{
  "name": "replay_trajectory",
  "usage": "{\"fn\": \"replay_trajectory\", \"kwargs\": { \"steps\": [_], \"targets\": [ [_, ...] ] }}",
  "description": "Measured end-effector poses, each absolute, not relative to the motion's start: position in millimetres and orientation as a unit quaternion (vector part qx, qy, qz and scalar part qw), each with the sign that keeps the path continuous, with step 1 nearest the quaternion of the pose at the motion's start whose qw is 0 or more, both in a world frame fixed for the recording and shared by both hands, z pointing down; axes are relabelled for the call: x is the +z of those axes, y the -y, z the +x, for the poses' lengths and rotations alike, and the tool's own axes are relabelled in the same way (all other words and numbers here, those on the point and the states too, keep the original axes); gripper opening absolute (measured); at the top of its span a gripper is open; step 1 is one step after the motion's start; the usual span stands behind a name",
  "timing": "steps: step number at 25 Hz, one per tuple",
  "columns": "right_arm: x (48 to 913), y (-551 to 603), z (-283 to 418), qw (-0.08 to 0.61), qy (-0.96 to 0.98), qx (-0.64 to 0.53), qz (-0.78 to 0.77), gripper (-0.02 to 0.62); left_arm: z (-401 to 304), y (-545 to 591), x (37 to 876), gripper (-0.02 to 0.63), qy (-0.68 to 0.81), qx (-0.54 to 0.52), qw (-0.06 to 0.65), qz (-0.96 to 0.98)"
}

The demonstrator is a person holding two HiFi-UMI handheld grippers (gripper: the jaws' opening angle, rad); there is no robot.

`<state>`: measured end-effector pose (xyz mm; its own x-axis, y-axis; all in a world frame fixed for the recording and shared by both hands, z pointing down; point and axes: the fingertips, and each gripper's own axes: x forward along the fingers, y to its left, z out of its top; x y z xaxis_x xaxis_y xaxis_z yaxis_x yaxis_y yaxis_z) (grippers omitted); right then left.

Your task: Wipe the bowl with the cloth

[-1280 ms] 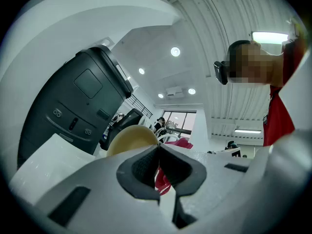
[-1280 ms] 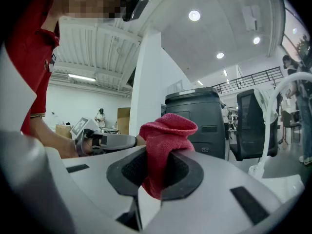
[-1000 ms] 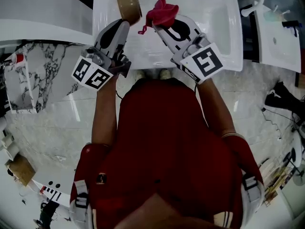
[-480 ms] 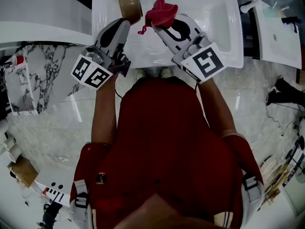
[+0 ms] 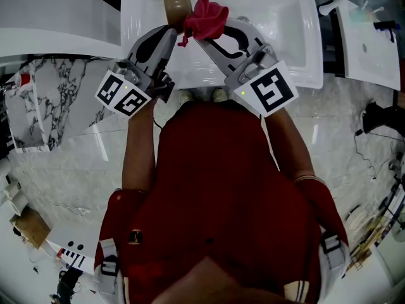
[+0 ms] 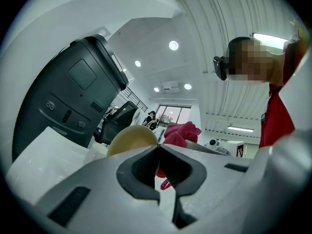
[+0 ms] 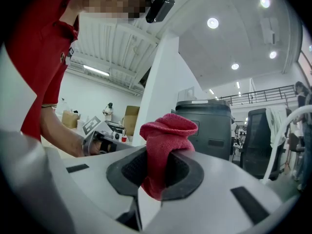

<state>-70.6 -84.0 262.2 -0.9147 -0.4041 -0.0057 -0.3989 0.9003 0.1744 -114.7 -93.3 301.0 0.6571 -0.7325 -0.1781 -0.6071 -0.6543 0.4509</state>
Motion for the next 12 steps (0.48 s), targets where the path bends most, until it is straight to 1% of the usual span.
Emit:
{"fn": "replay_trajectory", "kwargs": {
  "steps": [7,12],
  "targets": [
    [260.6,78.4,-79.5,0.029,0.973,-0.114,0.198,0.051,-110.3,88.1,304.2,0.012,0.368,-0.162,0.18,0.898],
    [265.3,73.5,-83.6,0.068,0.968,-0.149,0.189,0.051,-105.4,82.5,304.1,0.012,0.361,-0.148,0.175,0.904]
  ]
}}
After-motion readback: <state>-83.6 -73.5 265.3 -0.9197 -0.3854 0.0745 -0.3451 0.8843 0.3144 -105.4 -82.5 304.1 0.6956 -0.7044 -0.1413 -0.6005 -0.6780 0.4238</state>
